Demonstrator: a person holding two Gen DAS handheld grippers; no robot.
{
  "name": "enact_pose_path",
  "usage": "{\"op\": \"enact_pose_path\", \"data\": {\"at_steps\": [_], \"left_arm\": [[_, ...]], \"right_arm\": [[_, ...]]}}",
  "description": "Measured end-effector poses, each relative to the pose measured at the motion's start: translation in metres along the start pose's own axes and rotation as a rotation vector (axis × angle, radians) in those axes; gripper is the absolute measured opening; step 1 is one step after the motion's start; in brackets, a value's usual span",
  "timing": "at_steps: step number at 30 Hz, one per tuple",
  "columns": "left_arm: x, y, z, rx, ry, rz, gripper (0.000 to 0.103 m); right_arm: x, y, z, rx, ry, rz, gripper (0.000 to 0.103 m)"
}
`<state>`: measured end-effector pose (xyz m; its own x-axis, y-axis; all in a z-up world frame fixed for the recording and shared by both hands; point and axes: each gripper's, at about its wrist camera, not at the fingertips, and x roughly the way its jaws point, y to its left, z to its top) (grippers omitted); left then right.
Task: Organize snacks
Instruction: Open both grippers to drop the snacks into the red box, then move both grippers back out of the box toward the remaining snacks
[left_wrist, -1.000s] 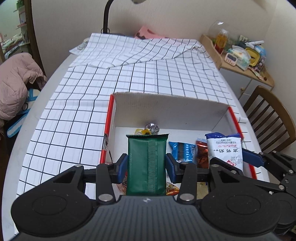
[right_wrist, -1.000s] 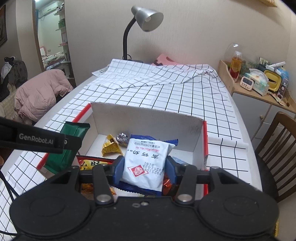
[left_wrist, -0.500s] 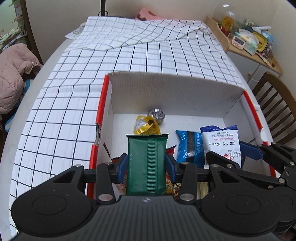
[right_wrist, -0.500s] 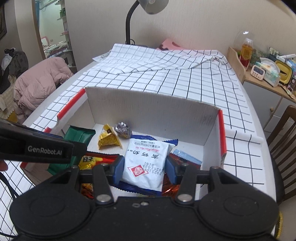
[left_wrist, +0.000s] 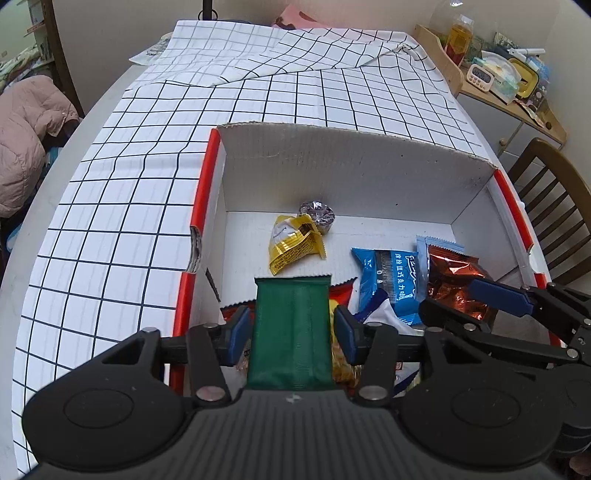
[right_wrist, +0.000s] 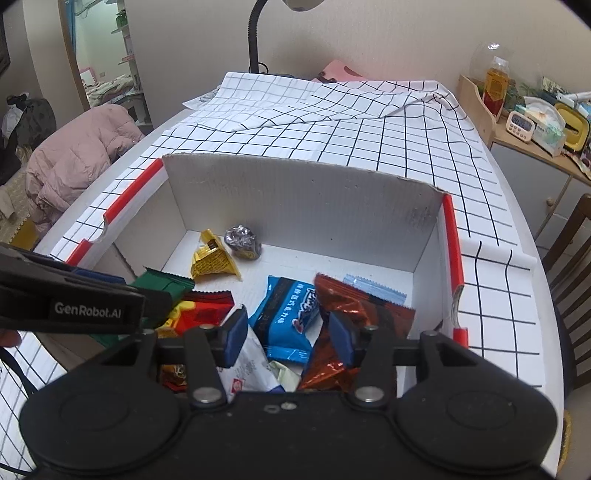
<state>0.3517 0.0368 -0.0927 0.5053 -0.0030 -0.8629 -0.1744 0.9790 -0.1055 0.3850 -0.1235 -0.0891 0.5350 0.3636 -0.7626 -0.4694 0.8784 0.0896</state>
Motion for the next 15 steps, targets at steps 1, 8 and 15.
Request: {"op": "enact_pose_path", "data": {"at_steps": [1,8,15], "left_arm": [[-0.002,0.001,0.000,-0.003,-0.005,-0.003,0.050],[-0.024,0.004,-0.005,-0.007,-0.049,-0.024,0.061],[-0.052,0.005,-0.016,0.009,-0.102,-0.033,0.061]], "right_arm": [[-0.002,-0.001,0.000,0.004,-0.002,0.001,0.051],[-0.024,-0.002,-0.001,0.021,-0.033,0.017,0.058],[-0.053,0.001,-0.005,0.037,-0.077,0.025,0.060]]}}
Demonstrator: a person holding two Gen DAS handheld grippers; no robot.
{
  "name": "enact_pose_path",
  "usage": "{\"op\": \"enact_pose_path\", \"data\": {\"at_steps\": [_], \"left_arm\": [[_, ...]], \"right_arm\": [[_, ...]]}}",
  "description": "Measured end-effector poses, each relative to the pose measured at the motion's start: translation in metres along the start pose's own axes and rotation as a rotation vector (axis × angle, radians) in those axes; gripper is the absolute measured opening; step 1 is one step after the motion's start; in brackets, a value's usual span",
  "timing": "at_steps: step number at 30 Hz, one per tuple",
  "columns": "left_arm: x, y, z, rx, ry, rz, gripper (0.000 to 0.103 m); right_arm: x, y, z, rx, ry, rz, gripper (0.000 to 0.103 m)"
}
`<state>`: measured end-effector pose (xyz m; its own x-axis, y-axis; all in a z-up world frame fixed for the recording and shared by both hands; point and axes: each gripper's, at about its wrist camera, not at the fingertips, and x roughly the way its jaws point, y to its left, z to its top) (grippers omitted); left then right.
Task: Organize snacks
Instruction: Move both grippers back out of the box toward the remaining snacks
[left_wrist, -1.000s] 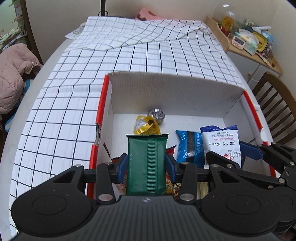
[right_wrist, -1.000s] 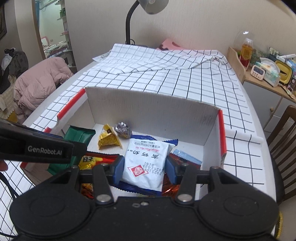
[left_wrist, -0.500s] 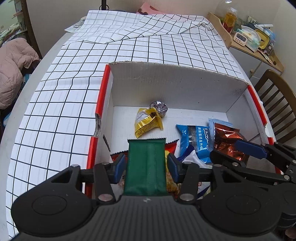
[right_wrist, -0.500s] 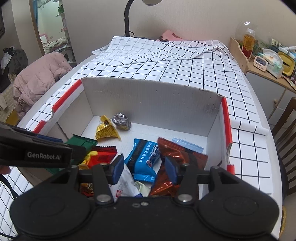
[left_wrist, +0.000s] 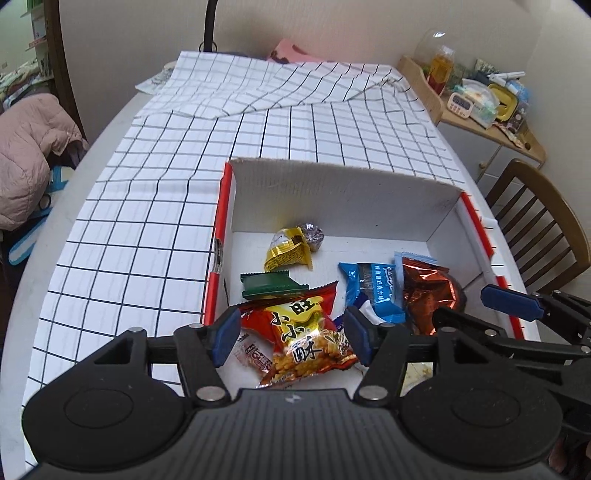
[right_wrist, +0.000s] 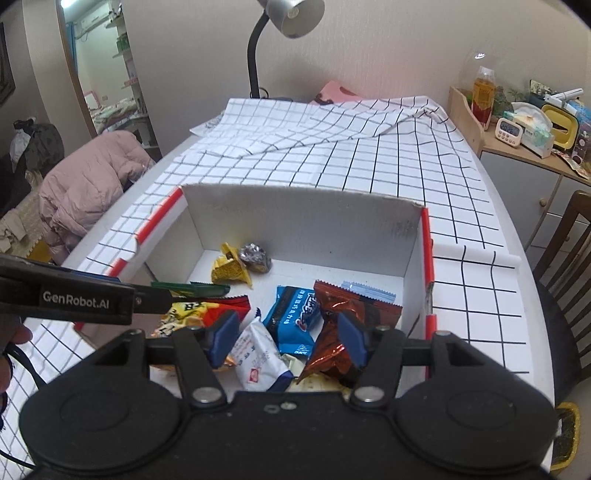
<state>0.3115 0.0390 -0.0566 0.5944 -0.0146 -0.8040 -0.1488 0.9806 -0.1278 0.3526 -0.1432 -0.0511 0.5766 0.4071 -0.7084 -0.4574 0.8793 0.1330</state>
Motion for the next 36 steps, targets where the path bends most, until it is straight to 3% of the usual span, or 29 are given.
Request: {"op": "enact_pose_path", "data": {"at_steps": [2,3,5,9,11,21,25,36], "left_arm": [[-0.009,0.000,-0.003,0.005,-0.015,-0.002,0.061],[-0.014,0.000,-0.004,0.007,-0.023,-0.003,0.062],[-0.024,0.001,-0.008,0.015,-0.042,-0.003,0.062],[-0.044,0.001,-0.017,0.023,-0.076,-0.009,0.063],[-0.055,0.001,-0.022,0.028,-0.093,-0.012,0.070],[-0.095,-0.001,-0.052,0.056,-0.137,-0.046,0.080],[-0.105,-0.002,-0.067,0.068,-0.141,-0.060,0.087],[-0.104,-0.002,-0.103,0.062,-0.089,-0.100,0.091]], "right_arm": [[-0.010,0.003,-0.001,0.009,-0.019,0.004,0.066],[-0.015,0.004,-0.002,0.013,-0.030,0.007,0.079],[-0.027,0.007,-0.004,0.015,-0.063,0.002,0.093],[-0.045,0.012,-0.009,0.014,-0.082,0.014,0.093],[-0.051,0.014,-0.011,0.025,-0.088,0.019,0.094],[-0.086,0.031,-0.037,0.039,-0.114,0.045,0.100],[-0.100,0.035,-0.049,0.044,-0.119,0.045,0.102],[-0.119,0.041,-0.092,0.024,-0.102,0.035,0.103]]}}
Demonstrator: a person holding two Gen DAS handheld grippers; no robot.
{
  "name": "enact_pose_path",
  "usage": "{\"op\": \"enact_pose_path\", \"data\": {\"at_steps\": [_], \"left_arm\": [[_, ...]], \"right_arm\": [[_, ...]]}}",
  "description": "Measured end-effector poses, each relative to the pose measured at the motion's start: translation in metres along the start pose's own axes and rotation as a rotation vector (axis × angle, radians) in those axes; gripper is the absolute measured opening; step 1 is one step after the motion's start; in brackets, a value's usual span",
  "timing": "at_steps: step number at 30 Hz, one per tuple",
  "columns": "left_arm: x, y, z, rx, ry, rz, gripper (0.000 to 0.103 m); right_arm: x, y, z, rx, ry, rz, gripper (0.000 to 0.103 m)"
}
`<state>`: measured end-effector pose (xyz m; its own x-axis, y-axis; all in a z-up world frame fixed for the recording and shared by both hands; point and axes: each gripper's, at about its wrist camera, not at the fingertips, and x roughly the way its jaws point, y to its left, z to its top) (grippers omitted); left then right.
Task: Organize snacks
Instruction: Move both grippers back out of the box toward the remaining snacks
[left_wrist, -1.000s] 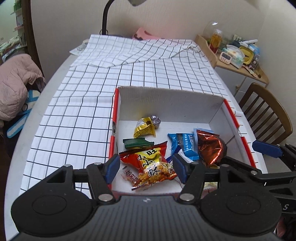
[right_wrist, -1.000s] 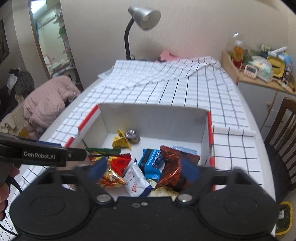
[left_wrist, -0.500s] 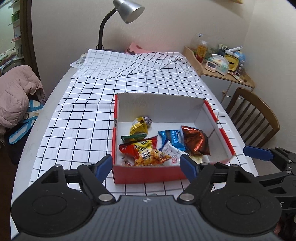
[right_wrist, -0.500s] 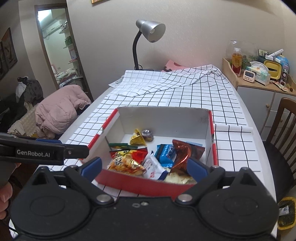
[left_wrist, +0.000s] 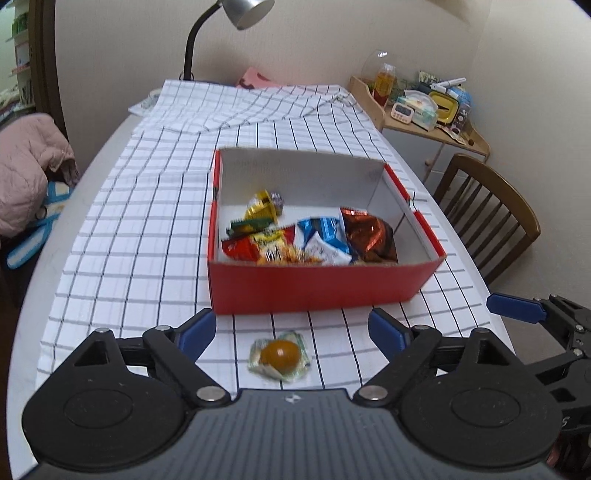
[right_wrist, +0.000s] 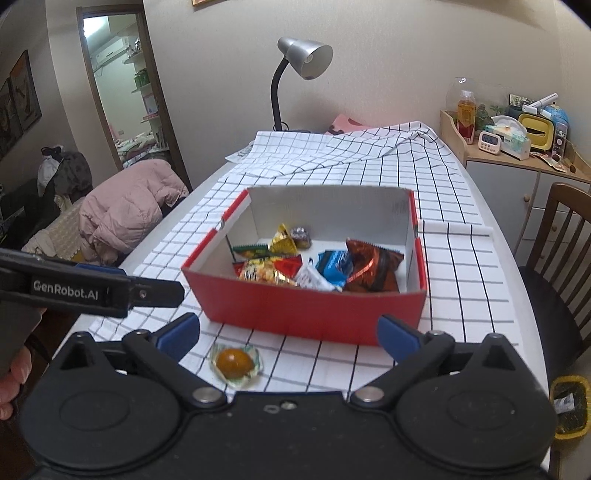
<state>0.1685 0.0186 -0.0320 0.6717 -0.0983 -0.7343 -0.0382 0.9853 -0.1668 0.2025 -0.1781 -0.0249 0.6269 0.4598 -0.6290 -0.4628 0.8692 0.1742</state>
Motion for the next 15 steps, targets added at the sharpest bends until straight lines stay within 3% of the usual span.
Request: {"op": "enact_pose_path", "data": {"at_steps": [4,15], "left_arm": [[0.006,0.000,-0.012,-0.002,0.025,-0.015,0.099],[0.038,0.001,-0.034,0.005,0.113,0.016,0.099]], "right_arm": [[0.000,0.001,-0.014,0.002,0.014,-0.004,0.103],[0.016,0.012,-0.057,-0.053,0.104,0.013,0.103]]}}
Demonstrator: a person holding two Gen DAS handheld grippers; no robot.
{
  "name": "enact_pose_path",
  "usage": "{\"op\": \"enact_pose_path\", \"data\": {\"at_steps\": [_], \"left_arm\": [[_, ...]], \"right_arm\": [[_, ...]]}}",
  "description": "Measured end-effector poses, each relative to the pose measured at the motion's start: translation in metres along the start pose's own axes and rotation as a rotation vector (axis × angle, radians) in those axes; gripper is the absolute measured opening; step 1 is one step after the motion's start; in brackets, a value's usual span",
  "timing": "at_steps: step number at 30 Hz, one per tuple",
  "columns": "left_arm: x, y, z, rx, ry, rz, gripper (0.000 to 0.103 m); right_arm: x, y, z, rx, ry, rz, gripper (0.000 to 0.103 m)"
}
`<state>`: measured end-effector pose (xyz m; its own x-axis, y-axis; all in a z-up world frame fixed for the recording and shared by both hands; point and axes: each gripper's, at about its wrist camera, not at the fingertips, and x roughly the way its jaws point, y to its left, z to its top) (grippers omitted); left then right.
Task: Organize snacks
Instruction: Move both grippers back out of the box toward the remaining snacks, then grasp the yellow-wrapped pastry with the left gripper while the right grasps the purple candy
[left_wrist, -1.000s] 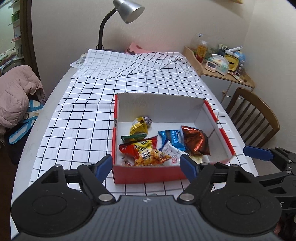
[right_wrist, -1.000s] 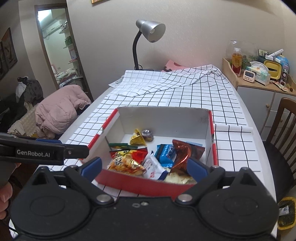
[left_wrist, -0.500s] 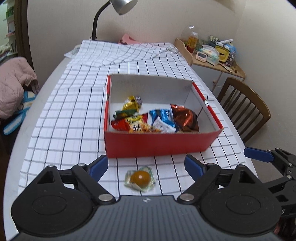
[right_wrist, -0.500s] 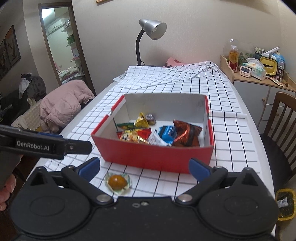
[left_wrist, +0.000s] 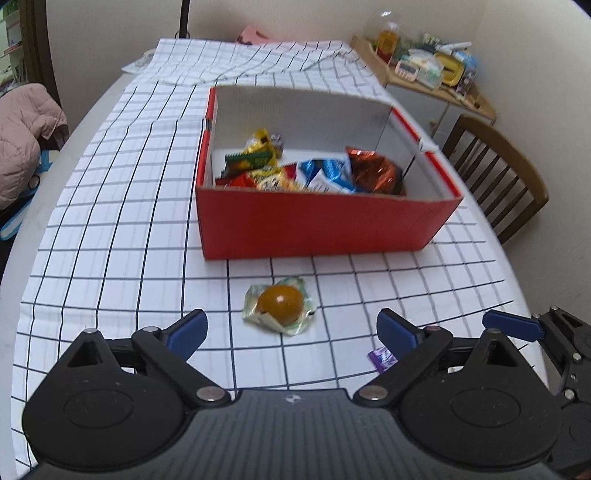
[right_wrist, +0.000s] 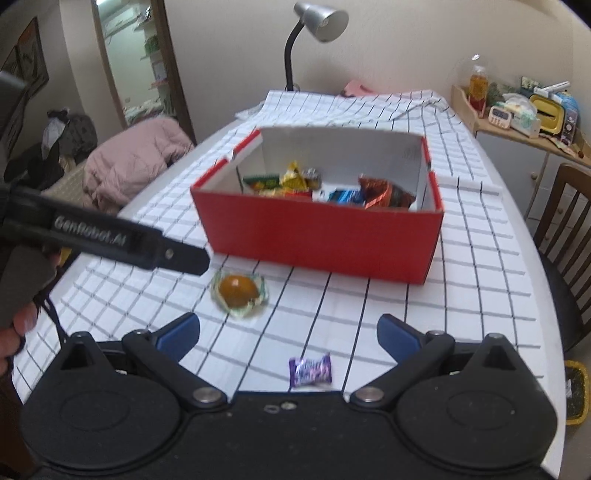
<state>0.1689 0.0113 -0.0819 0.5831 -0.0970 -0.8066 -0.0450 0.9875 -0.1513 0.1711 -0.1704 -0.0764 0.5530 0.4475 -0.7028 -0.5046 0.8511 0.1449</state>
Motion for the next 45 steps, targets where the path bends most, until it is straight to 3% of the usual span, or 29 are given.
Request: {"op": "enact_pose_path", "data": {"at_steps": [11,25,40,45], "left_arm": [[0.050,0.008,-0.001,-0.002,0.097,0.071,0.099],[0.095,0.007,0.016,0.016,0.186,0.074,0.098],[0.111,0.000,0.019,0.016,0.211,0.071,0.058],[0.108,0.004,0.018,-0.001,0.201,0.062,0.053]], "right_arm": [[0.036,-0.013,-0.021,0.035,0.100,0.003,0.101],[0.072,-0.018,-0.021,0.000,0.160,0.000,0.083],[0.080,-0.012,-0.024,-0.072,0.168,-0.029,0.062],[0.079,-0.009,-0.026,-0.120,0.154,-0.067,0.046]]}}
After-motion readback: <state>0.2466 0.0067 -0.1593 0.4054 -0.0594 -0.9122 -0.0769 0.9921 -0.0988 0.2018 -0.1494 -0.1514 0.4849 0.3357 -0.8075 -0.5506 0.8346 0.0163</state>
